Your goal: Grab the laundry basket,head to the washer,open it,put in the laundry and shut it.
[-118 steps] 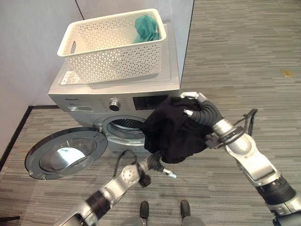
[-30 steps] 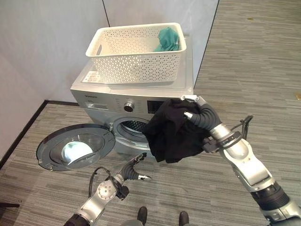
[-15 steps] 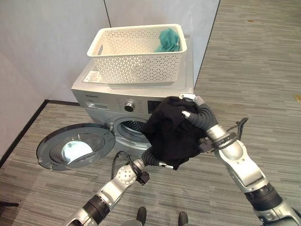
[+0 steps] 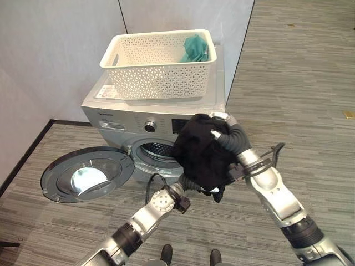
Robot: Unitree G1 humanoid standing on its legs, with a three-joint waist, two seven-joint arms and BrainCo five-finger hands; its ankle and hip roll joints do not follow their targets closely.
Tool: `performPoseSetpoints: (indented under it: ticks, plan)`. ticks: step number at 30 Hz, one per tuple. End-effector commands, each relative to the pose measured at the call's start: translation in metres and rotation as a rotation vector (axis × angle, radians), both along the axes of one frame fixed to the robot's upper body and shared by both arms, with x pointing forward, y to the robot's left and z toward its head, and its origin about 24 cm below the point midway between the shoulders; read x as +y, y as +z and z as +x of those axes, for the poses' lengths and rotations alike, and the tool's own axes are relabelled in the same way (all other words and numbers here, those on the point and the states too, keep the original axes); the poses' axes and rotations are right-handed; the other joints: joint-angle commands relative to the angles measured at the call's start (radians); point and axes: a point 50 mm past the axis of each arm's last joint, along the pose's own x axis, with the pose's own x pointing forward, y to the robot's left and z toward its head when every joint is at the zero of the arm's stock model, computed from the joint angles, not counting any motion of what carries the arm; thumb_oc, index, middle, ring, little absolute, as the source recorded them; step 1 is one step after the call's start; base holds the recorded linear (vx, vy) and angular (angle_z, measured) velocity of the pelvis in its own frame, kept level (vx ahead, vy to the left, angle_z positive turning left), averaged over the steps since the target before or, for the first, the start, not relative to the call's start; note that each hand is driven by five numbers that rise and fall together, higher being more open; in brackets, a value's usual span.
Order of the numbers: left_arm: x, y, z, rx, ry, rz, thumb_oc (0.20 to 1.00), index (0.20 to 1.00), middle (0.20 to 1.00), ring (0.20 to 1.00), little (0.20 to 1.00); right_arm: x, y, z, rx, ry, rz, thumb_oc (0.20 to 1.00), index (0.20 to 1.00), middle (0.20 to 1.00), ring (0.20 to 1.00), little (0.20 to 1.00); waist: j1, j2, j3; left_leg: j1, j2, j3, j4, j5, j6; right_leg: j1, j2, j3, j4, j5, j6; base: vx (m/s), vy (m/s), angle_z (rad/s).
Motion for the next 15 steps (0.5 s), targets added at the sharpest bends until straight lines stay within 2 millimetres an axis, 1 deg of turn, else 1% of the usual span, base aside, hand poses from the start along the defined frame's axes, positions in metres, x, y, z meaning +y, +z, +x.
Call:
performPoseSetpoints:
  ticks: [1,7,10,11,12,13,14,15]
  plan:
    - [-0.026,0.024,0.012,-0.066,-0.034,-0.086,1.000,1.000,1.000,1.000,1.000,0.005,0.027,0.000,-0.097,0.050,0.101,0.200,0.200,0.200,0.200,0.200,0.005,-0.041,-0.048,0.008,-0.025,0.038,0.003,-0.101,0.035,0.009,-0.003,0.015,0.015,-0.078,-0.025,0.00,0.000,0.00]
    - [-0.041,0.031,0.002,-0.003,-0.078,-0.203,1.000,1.000,1.000,1.000,1.000,0.018,0.015,0.002,-0.025,0.076,0.142,0.200,0.200,0.200,0.200,0.200,0.007,-0.040,-0.042,0.005,-0.024,0.044,0.003,-0.100,0.035,0.006,-0.004,0.017,0.014,-0.074,-0.023,0.00,0.000,0.00]
    - [-0.041,0.034,0.002,0.005,-0.070,-0.238,1.000,1.000,1.000,1.000,1.000,0.026,0.011,0.000,0.006,0.110,0.178,0.200,0.200,0.200,0.200,0.200,0.007,-0.041,-0.042,0.006,-0.025,0.045,0.003,-0.101,0.034,0.007,-0.004,0.019,0.014,-0.075,-0.024,0.00,0.000,0.00]
    - [-0.040,0.034,0.003,0.005,-0.060,-0.244,0.564,0.564,0.564,0.564,0.564,0.027,0.009,0.000,0.016,0.114,0.185,0.200,0.200,0.200,0.200,0.200,0.007,-0.042,-0.042,0.006,-0.025,0.046,0.003,-0.101,0.034,0.007,-0.004,0.019,0.014,-0.075,-0.024,0.00,0.000,0.00]
    - [-0.038,0.033,0.004,0.012,-0.043,-0.250,0.448,0.448,0.448,0.448,0.448,0.028,0.007,-0.001,0.026,0.116,0.189,0.200,0.200,0.200,0.200,0.200,0.007,-0.043,-0.041,0.006,-0.024,0.047,0.003,-0.100,0.033,0.007,-0.004,0.019,0.014,-0.075,-0.024,0.00,0.000,0.00]
    - [-0.035,0.032,0.006,0.021,-0.013,-0.262,0.200,0.200,0.200,0.200,0.200,0.028,0.004,-0.001,0.037,0.116,0.186,0.200,0.200,0.200,0.200,0.200,0.007,-0.043,-0.041,0.007,-0.023,0.048,0.003,-0.100,0.033,0.006,-0.004,0.019,0.014,-0.075,-0.024,0.00,0.000,0.00]
    - [-0.035,0.032,0.006,0.021,-0.013,-0.262,0.200,0.200,0.200,0.200,0.200,0.028,0.004,-0.001,0.037,0.116,0.186,0.200,0.200,0.200,0.200,0.200,0.007,-0.043,-0.041,0.007,-0.023,0.048,0.003,-0.100,0.033,0.006,-0.004,0.019,0.014,-0.075,-0.024,0.00,0.000,0.00]
    - [-0.026,0.031,0.010,0.012,0.044,-0.270,0.200,0.200,0.200,0.200,0.200,0.027,-0.001,-0.002,0.055,0.113,0.178,0.200,0.200,0.200,0.200,0.200,0.007,-0.046,-0.039,0.006,-0.022,0.052,0.003,-0.100,0.032,0.002,-0.003,0.024,0.015,-0.074,-0.023,0.00,0.000,0.00]
